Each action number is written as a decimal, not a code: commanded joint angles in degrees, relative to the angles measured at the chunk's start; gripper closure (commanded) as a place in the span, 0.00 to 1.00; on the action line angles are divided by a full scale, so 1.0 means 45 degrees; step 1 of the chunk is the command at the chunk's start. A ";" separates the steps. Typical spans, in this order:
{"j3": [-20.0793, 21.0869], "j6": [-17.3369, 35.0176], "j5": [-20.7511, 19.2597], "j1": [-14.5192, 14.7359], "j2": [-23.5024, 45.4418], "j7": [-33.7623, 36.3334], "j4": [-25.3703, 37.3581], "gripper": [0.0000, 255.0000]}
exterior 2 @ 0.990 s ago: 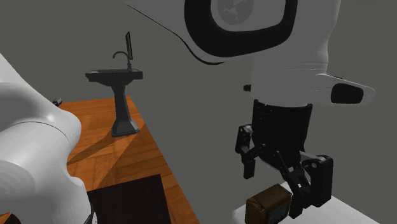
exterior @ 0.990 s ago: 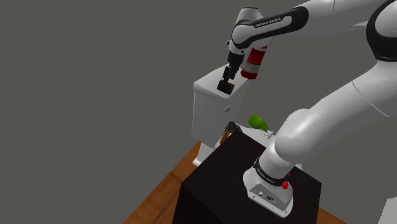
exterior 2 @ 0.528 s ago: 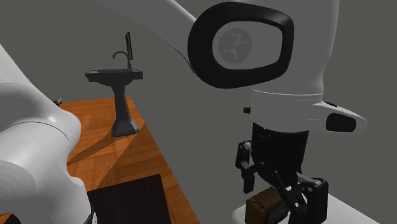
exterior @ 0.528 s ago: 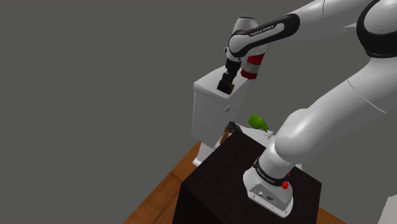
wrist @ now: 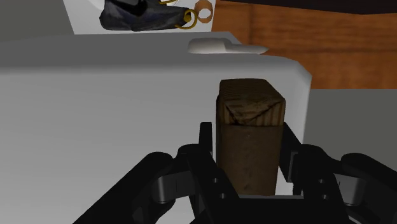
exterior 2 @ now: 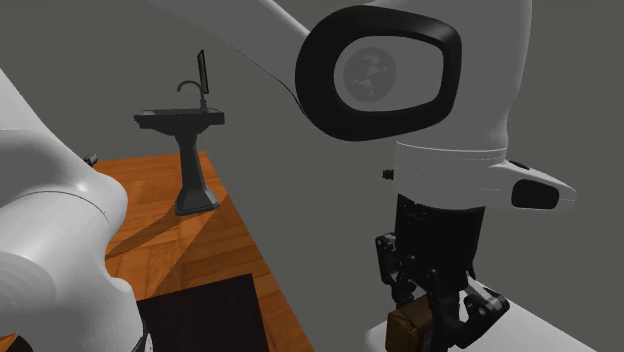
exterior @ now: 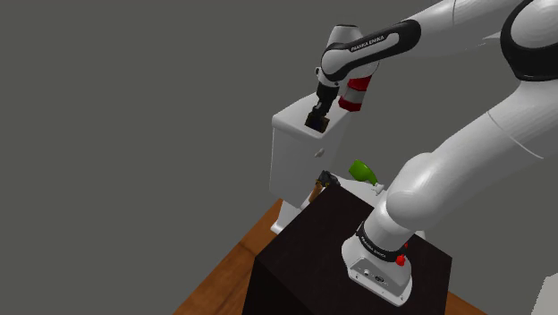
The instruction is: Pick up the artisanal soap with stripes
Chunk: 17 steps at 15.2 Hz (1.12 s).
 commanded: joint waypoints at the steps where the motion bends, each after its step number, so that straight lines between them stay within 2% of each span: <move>1: 0.0000 0.0001 0.0000 0.0000 -0.0001 0.0000 0.0001 1.00; 17: 0.0430 -0.2749 0.0001 -0.0002 -0.1041 0.0030 0.1736 1.00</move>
